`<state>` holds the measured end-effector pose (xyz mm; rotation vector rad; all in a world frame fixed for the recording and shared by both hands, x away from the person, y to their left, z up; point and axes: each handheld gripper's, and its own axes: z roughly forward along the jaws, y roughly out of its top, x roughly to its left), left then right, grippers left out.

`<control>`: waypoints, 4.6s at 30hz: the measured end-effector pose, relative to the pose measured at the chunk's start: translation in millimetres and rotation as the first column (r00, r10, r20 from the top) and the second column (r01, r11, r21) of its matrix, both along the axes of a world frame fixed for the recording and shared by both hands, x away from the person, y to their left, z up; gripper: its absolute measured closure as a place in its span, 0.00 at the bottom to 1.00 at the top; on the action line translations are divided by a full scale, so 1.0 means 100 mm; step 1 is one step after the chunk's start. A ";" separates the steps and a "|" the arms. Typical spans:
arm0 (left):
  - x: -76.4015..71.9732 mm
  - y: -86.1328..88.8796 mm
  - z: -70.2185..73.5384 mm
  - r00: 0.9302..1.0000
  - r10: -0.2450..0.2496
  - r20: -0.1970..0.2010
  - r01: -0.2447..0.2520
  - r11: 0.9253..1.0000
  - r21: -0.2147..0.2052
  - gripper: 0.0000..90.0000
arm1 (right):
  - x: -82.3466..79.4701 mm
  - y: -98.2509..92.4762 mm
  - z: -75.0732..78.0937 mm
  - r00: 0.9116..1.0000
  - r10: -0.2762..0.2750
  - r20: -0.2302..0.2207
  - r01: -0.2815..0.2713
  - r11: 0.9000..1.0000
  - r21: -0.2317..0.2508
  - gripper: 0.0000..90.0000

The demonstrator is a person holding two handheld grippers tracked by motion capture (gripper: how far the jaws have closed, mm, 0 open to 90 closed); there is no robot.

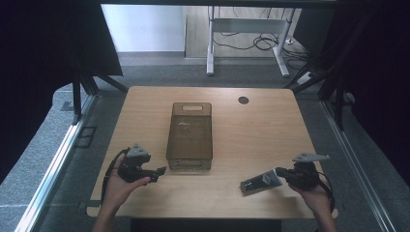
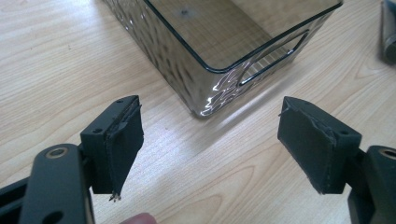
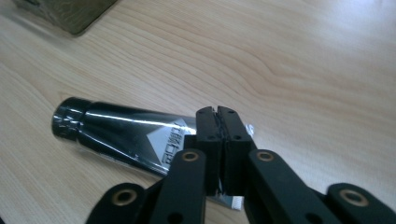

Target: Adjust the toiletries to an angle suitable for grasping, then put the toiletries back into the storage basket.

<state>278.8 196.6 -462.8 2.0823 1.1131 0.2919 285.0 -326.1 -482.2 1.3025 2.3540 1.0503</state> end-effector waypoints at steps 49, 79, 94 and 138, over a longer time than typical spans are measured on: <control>-0.01 0.08 0.02 1.000 0.010 0.005 -0.010 1.000 -0.017 0.25 | -0.05 0.87 0.00 0.912 0.285 -0.295 -0.354 0.909 -0.218 0.99; -0.03 0.12 0.06 1.000 0.017 0.017 -0.016 1.000 -0.026 0.25 | 0.38 1.06 -0.15 0.932 0.214 -0.293 -0.277 0.941 -0.196 0.99; -0.05 0.12 0.08 1.000 0.017 0.022 -0.017 0.999 -0.028 0.25 | 0.28 0.92 0.05 0.955 0.216 -0.204 -0.245 0.960 -0.135 0.65; -0.06 0.08 0.10 1.000 -0.010 0.024 0.011 0.999 -0.044 0.25 | 0.36 0.98 -0.21 0.934 -0.012 -0.358 -0.133 0.917 -0.377 0.42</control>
